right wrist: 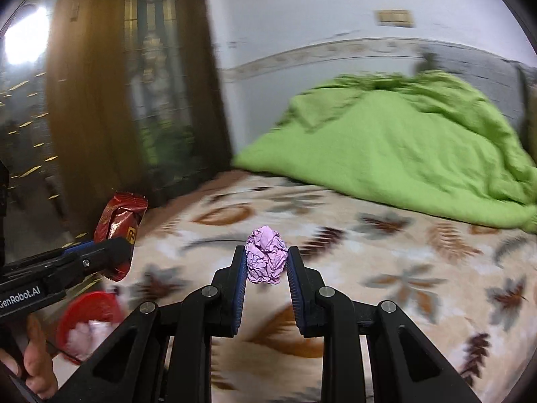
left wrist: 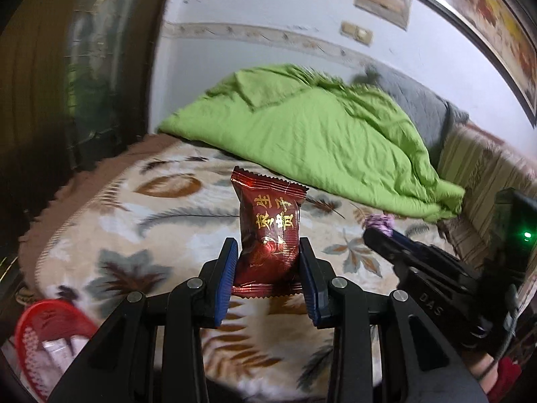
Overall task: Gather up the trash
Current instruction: 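Carry the packet and paper ball to the red wastebasket and open both grippers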
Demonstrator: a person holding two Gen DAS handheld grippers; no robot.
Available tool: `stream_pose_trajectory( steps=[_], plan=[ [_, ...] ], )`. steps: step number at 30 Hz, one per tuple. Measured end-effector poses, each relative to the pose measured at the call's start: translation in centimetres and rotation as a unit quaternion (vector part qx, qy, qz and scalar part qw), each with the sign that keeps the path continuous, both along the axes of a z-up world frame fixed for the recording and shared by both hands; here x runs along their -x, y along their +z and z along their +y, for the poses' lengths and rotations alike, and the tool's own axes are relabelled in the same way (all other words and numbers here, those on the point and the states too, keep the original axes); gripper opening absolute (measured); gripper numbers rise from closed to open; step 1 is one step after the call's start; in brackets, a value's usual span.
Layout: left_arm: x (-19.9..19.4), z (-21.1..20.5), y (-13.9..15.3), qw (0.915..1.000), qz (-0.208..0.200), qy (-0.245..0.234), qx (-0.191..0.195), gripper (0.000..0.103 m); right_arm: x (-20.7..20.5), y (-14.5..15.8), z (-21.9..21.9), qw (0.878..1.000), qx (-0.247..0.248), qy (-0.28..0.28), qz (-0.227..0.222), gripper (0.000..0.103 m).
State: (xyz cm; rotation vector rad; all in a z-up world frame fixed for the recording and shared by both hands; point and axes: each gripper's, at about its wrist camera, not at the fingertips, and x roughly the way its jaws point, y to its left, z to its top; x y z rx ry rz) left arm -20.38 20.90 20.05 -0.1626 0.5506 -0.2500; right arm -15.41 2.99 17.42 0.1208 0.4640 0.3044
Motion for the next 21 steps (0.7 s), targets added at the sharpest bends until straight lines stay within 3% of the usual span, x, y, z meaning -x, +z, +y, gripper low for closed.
stream_pose_trajectory(
  steps=[6, 12, 18, 21],
  plan=[
    [3.9, 9.1, -0.8, 0.9952, 0.029, 0.091, 0.021, 0.035, -0.4, 0.2, 8.7, 0.992, -0.005, 0.125, 0.023, 0.025],
    [6.5, 17.7, -5.5, 0.9751, 0.104, 0.19, 0.048, 0.035, -0.7, -2.0, 17.3, 0.969, 0.012, 0.236, 0.068, 0.025],
    [7.5, 21.7, -10.0, 0.9559, 0.154, 0.24, 0.068, 0.035, -0.6, -5.1, 24.2, 0.946, 0.05, 0.303, 0.101, 0.026],
    [7.3, 22.7, -11.2, 0.9486, 0.165, 0.259, 0.075, 0.035, -1.3, -6.1, 26.9, 0.933, 0.047, 0.333, 0.13, 0.033]
  ],
)
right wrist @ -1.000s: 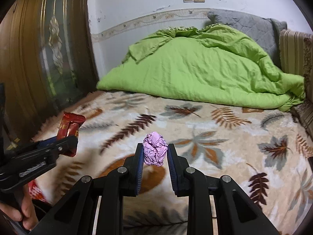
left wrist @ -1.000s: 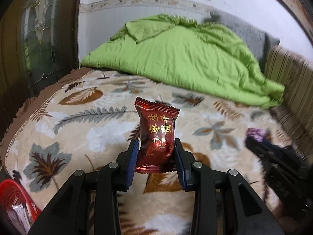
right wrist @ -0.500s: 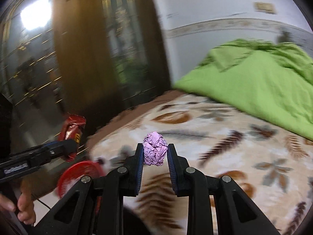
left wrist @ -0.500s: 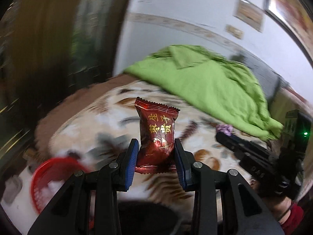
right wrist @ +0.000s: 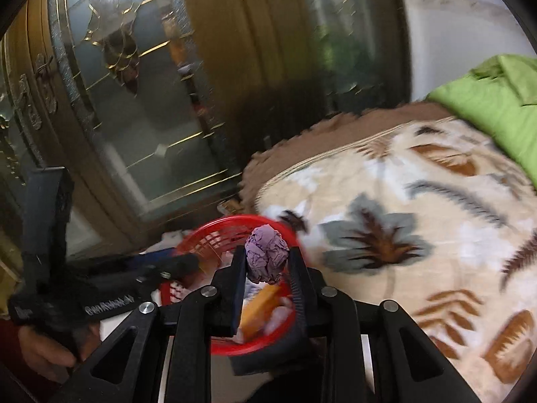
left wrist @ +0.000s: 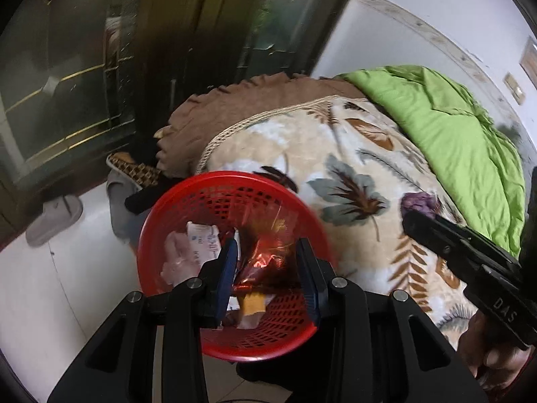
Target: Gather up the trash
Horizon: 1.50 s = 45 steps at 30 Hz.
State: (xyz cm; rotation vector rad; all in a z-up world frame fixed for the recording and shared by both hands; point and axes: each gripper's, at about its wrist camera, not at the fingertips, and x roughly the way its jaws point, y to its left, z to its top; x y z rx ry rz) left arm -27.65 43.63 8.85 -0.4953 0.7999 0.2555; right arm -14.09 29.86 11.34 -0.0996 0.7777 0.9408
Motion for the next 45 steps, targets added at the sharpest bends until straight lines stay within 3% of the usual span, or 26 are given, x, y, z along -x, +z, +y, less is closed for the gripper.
stream_pose_trajectory(
  steps=[1, 4, 10, 15, 21, 28, 32, 36, 42, 45],
  plan=[
    [0.0, 0.4, -0.1, 1.0, 0.002, 0.004, 0.001, 0.038, -0.3, -0.2, 0.5, 1.0, 0.004, -0.001, 0.001, 0.044],
    [0.1, 1.1, 0.0, 0.9997, 0.0, 0.023, -0.004, 0.061, -0.8, -0.4, 0.3, 1.0, -0.013, -0.013, 0.01, 0.049],
    [0.0, 0.5, 1.2, 0.9989, -0.02, 0.019, -0.039, 0.062, 0.0, 1.0, -3.6, 0.998, -0.026, -0.059, -0.015, 0.05],
    [-1.0, -3.2, 2.9, 0.9963, -0.04, -0.03, -0.07, 0.063, 1.1, 2.3, -8.9, 0.991, -0.031, -0.124, -0.039, 0.057],
    [-2.4, -9.9, 5.0, 0.9856, -0.076, -0.101, -0.112, 0.068, 3.2, 4.1, -14.7, 0.976, -0.033, -0.196, -0.084, 0.061],
    [-2.9, -16.3, 6.9, 0.9691, -0.119, -0.138, -0.167, 0.08, 6.2, 4.5, -20.0, 0.954, -0.016, -0.268, -0.134, 0.067],
    [-3.4, -19.1, 6.6, 0.9629, -0.112, -0.15, -0.194, 0.081, 7.6, 4.3, -21.6, 0.943, -0.001, -0.298, -0.147, 0.073],
    [-3.2, -19.6, 6.0, 0.9629, -0.098, -0.144, -0.206, 0.085, 8.6, 4.0, -21.9, 0.937, 0.017, -0.309, -0.164, 0.08],
    [-2.1, -17.2, 5.1, 0.9671, -0.063, -0.096, -0.227, 0.09, 8.6, 3.1, -20.0, 0.945, 0.025, -0.29, -0.147, 0.083],
    [-1.2, -15.4, 4.7, 0.9714, -0.05, -0.078, -0.219, 0.091, 8.9, 2.7, -18.9, 0.95, 0.027, -0.276, -0.142, 0.085]
  ],
)
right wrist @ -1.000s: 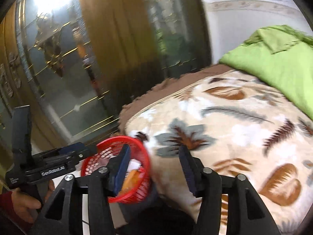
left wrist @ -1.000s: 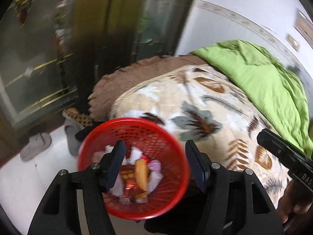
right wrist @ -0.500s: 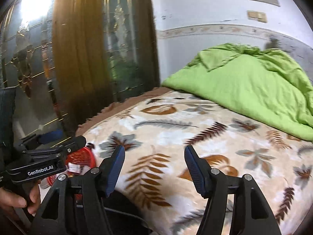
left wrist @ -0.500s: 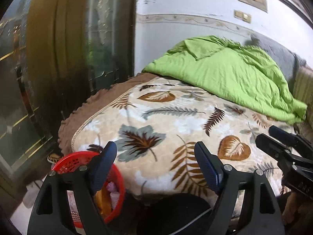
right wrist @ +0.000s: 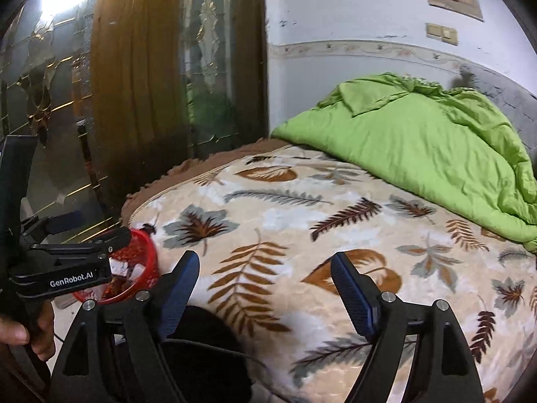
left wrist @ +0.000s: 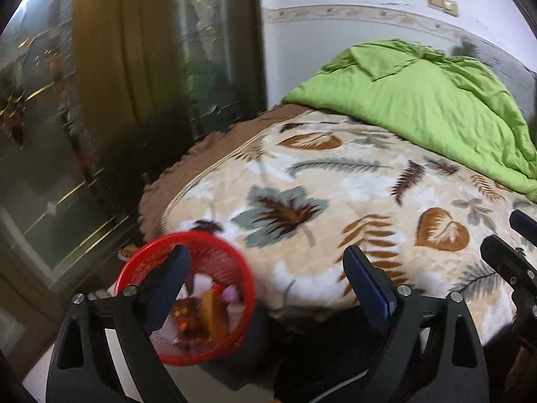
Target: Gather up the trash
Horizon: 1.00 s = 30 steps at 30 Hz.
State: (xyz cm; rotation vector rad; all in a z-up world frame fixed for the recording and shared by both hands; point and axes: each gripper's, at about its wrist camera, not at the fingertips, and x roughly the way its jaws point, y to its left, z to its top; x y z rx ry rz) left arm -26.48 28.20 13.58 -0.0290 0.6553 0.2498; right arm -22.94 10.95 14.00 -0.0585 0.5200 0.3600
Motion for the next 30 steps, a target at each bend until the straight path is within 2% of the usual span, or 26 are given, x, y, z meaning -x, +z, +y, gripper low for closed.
stream_pose_trajectory(
  steps=[5, 9, 14, 20, 25, 30],
  plan=[
    [1.5, 2.2, -0.5, 0.9996, 0.006, 0.027, 0.004, 0.093, 0.8, -0.1, 1.8, 1.0, 0.012, 0.02, -0.005, 0.087],
    [1.8, 2.4, -1.0, 0.9996, 0.018, 0.021, 0.004, 0.094, 1.4, 0.3, 2.3, 0.999, 0.017, 0.025, -0.013, 0.088],
    [2.1, 2.4, -0.6, 0.9995, 0.004, 0.005, 0.032, 0.094, 1.7, 0.8, 2.3, 0.999, 0.021, 0.019, -0.021, 0.089],
    [1.9, 2.5, -0.2, 0.9992, -0.004, 0.014, 0.037, 0.094, 1.5, 1.3, 1.8, 0.999, 0.026, 0.006, -0.022, 0.09],
    [0.8, 2.2, -0.1, 0.9994, 0.004, 0.025, 0.024, 0.095, 1.0, 1.1, 1.5, 0.999, 0.038, -0.013, -0.013, 0.092],
    [0.2, 2.2, -0.3, 0.9992, 0.006, 0.037, -0.01, 0.095, -0.3, 0.3, 1.6, 0.999, 0.043, -0.026, 0.001, 0.092]
  ],
)
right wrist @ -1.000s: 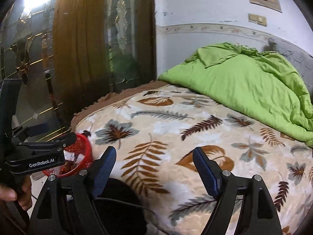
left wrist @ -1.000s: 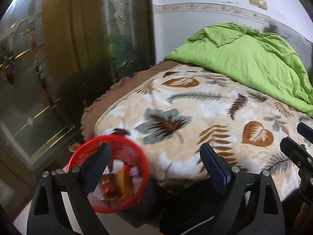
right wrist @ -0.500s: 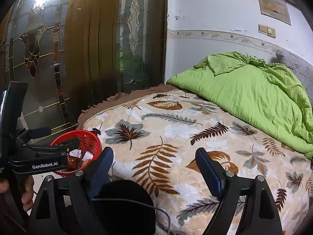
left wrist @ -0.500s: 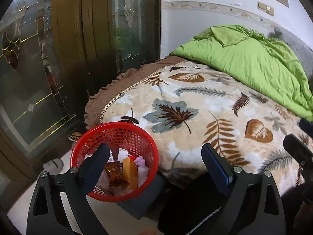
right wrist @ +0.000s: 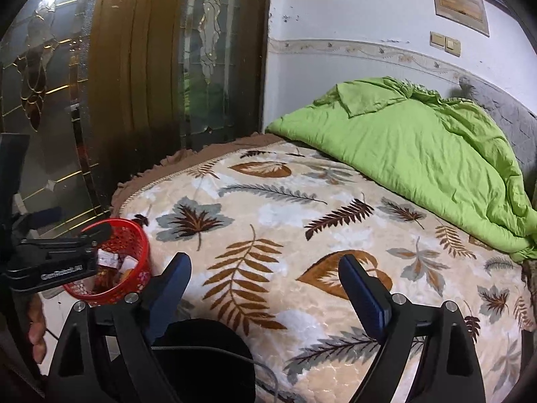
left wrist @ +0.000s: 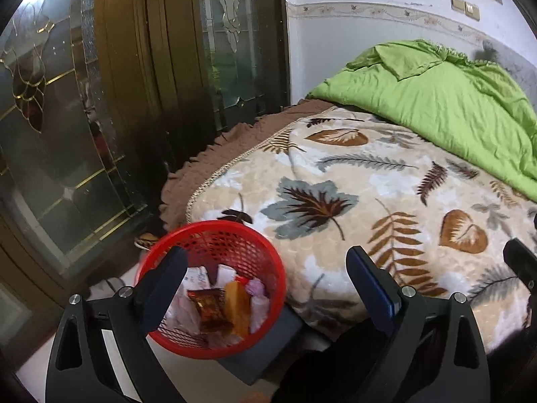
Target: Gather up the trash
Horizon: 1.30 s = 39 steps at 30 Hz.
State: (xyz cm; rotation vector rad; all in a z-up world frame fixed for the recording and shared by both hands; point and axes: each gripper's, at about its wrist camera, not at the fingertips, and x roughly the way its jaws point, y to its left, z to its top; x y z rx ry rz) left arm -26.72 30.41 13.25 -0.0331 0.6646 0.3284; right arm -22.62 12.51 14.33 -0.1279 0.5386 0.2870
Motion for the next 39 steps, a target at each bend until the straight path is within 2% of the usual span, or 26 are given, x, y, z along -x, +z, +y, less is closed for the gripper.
stream_pose_trajectory(
  steps=[4, 10, 19, 39],
  plan=[
    [-0.2, 0.5, -0.1, 0.9998, 0.008, 0.013, -0.008, 0.095, -0.5, -0.4, 0.0, 1.0, 0.003, -0.002, 0.004, 0.092],
    [-0.7, -0.3, -0.8, 0.9991, 0.021, 0.009, -0.036, 0.095, -0.7, -1.2, -0.3, 1.0, 0.007, -0.006, 0.018, 0.093],
    [-0.6, -0.7, -1.3, 0.9991, 0.029, -0.014, -0.026, 0.095, -0.3, -1.2, -0.3, 1.0, 0.011, -0.013, 0.018, 0.093],
    [-0.6, -0.8, -1.2, 0.999, 0.032, -0.014, -0.028, 0.095, 0.0, -1.3, 0.5, 1.0, 0.023, -0.006, 0.019, 0.093]
  ],
)
